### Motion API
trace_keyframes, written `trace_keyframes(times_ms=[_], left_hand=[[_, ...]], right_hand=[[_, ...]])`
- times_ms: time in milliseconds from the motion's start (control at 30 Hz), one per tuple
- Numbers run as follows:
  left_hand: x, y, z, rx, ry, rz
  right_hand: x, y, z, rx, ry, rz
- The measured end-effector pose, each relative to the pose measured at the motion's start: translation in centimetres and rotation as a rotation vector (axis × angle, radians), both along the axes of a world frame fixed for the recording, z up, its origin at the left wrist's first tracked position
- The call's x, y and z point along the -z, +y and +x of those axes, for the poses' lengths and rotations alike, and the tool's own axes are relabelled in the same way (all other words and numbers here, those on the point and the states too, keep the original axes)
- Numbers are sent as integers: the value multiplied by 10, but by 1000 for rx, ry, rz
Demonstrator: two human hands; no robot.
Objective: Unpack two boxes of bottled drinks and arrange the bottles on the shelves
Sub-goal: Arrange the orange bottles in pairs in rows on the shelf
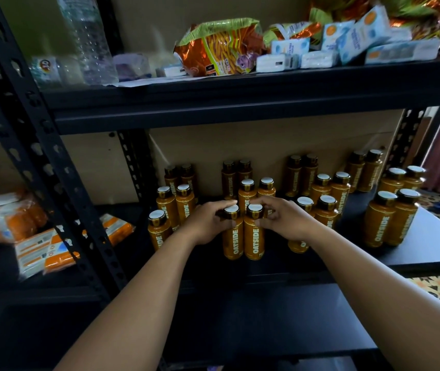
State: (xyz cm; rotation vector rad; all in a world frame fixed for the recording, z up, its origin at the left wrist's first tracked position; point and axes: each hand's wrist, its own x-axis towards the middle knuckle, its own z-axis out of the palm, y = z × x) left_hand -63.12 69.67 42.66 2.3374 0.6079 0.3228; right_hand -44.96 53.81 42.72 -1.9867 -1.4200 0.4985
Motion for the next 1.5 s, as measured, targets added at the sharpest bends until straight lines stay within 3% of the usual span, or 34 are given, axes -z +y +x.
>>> trace_keyframes(times_ms=[1500], left_hand=[[-4, 1, -2, 87, 39, -46]], right_hand=[[1, -3, 1, -27, 23, 7]])
